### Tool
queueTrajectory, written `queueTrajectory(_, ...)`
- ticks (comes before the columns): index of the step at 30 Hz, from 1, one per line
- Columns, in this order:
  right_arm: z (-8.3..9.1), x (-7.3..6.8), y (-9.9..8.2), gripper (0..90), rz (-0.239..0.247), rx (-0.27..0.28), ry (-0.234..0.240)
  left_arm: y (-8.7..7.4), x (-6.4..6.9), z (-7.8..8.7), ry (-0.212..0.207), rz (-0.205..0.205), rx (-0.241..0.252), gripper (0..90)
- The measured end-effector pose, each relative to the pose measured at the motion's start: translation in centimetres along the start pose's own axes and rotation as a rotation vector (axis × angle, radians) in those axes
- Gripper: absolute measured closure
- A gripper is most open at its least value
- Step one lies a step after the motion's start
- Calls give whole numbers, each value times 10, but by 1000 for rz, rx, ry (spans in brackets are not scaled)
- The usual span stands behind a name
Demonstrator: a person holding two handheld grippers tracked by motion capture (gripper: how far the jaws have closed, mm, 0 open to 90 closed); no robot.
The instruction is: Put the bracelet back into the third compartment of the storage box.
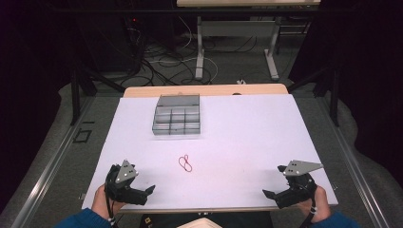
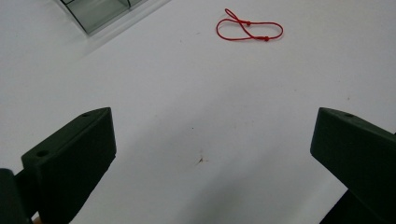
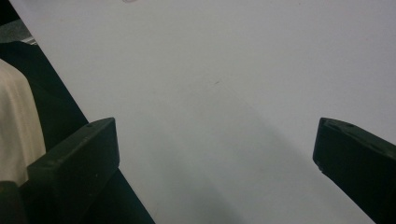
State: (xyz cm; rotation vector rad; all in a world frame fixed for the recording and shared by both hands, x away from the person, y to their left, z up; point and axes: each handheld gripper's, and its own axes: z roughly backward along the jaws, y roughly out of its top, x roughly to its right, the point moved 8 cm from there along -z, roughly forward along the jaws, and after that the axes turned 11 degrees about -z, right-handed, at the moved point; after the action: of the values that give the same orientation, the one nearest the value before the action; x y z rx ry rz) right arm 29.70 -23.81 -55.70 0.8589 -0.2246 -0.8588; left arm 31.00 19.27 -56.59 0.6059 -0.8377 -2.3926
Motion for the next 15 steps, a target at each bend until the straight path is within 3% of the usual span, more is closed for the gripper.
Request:
queueTrajectory(8,-1,0,-1,5,-4,-8,-7,10,3,-4,-10,-5,-5,1)
queueTrajectory(15,-1,0,-1,5,-4,-13,1,20,2,-9,-6,17,16,0)
